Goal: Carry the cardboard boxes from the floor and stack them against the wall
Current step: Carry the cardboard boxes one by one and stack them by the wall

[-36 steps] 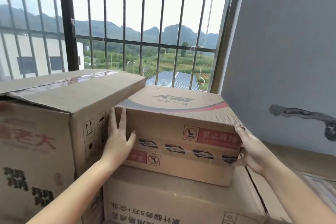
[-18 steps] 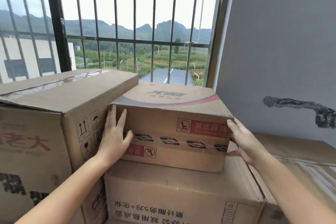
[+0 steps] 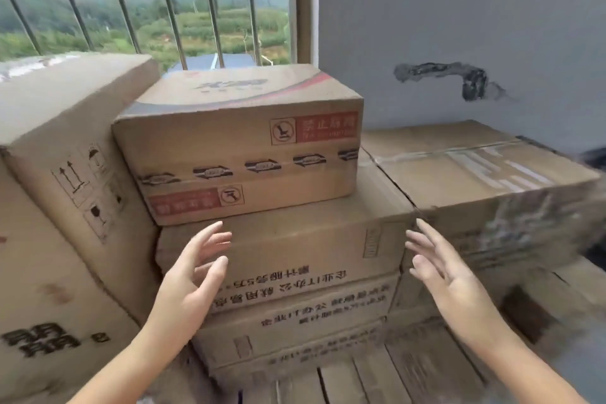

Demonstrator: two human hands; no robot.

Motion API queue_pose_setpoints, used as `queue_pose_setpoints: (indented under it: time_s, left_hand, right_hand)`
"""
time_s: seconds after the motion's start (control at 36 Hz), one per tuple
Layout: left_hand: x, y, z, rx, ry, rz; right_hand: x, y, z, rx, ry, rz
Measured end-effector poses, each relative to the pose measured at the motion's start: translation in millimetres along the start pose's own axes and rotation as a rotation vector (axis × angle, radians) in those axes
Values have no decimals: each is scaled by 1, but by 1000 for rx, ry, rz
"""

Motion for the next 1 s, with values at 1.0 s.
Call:
queue_pose_setpoints:
  time_s: [1.0]
  left_hand:
    - [-436,89,319,-104,-1239,-247]
  right_hand:
    - [-673,-20,-91,146,1489,740]
Point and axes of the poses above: each hand's wrist, its own x-axis towards the middle knuckle, its own z-axis out of the palm, y = z × x, the point moved 1 cm from there along x, towards the middle knuckle, and after that the axes turned 5 degrees about -z, right-handed, at the moved point
